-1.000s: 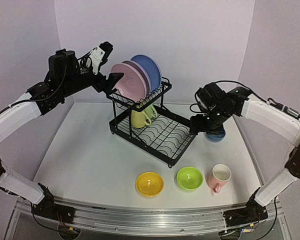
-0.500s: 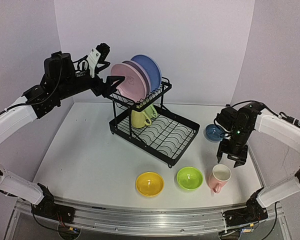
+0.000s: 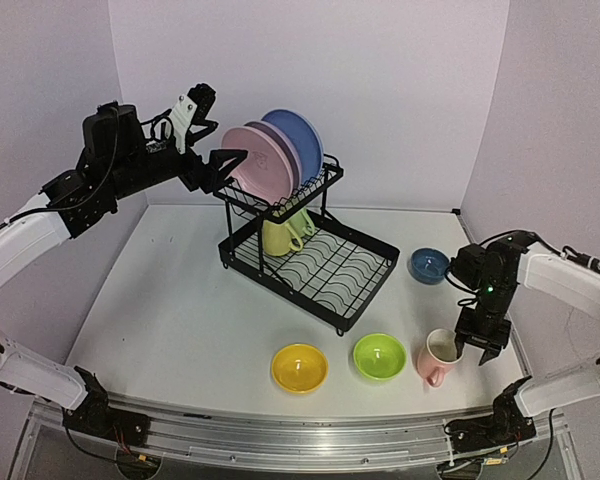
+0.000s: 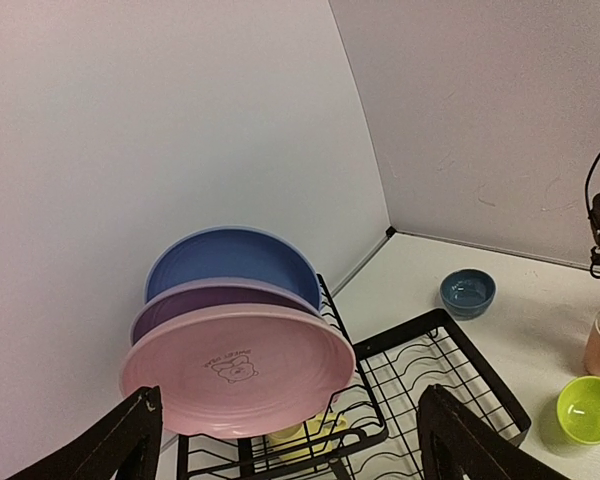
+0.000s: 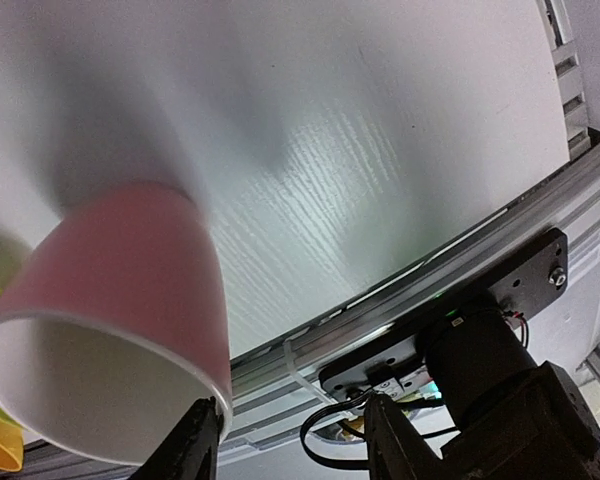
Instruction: Load the mixed dishes into the dish rack
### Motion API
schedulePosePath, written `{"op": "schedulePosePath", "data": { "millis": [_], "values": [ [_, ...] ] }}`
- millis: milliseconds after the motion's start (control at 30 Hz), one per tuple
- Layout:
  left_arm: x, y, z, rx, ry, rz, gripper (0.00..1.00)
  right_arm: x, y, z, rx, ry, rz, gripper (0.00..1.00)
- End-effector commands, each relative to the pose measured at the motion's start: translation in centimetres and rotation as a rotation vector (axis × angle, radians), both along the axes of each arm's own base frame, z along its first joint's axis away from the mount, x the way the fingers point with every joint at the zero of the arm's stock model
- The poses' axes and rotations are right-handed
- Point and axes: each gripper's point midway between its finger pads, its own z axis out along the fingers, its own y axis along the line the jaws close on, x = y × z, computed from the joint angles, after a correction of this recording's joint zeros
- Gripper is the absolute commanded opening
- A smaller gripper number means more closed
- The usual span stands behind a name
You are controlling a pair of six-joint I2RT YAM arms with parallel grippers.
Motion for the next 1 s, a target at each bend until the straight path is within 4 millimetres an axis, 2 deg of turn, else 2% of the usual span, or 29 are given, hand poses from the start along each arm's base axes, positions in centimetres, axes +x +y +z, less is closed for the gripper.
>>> {"op": "schedulePosePath", "data": {
  "millis": [0, 100, 167, 233, 300, 333, 400, 500, 600, 700, 767, 867, 967],
  "values": [
    [-0.3, 0.5, 1.4, -0.029, -0.025, 0.004, 0.87, 0.0, 0.1, -0.6, 0.028, 0.002, 0.014, 0.45],
    [-0.2, 0.4, 1.3, -0.028, -0.023, 0.004, 0.87, 0.7, 1.5, -1.9, 0.087, 0.008, 0.015, 0.40],
    [-0.2, 0.4, 1.4, -0.028, -0.024, 0.006, 0.87, 0.7, 1.7, -2.9, 0.085, 0.034, 0.011, 0.31],
    [-0.1, 0.3, 1.4, -0.026, -0.024, 0.006, 0.87, 0.7, 1.4, -3.3, 0.067, 0.049, 0.011, 0.17],
    [0.0, 0.3, 1.4, -0.024, -0.021, 0.007, 0.87, 0.9, 1.2, -3.3, 0.049, 0.038, 0.010, 0.04],
    [0.0, 0.3, 1.4, -0.024, -0.017, 0.007, 0.87, 1.2, 1.1, -3.0, 0.046, 0.024, 0.011, 0.00],
    [0.0, 0.2, 1.3, -0.026, -0.005, 0.002, 0.86, 1.9, 0.7, -2.2, 0.018, -0.010, 0.023, 0.00],
    [-0.1, -0.3, 0.7, -0.032, 0.040, -0.020, 0.84, 2.7, -0.8, 0.5, -0.080, -0.042, 0.044, 0.00],
    [-0.5, -0.9, 0.2, -0.038, 0.108, -0.056, 0.81, 4.0, -2.3, 4.6, -0.205, -0.131, 0.069, 0.00],
    [-1.1, -2.0, -0.7, -0.026, 0.179, -0.106, 0.79, 5.8, -2.2, 8.6, -0.263, -0.265, 0.093, 0.00],
    [-1.5, -3.2, -1.7, -0.002, 0.238, -0.142, 0.78, 7.2, -1.6, 11.1, -0.301, -0.353, 0.115, 0.00],
    [-2.1, -5.5, -2.3, 0.020, 0.317, -0.205, 0.78, 9.8, 1.3, 14.4, -0.313, -0.481, 0.161, 0.00],
    [-2.9, -9.1, -2.9, 0.039, 0.398, -0.267, 0.77, 12.0, 4.2, 16.9, -0.307, -0.590, 0.180, 0.00]
  ]
}}
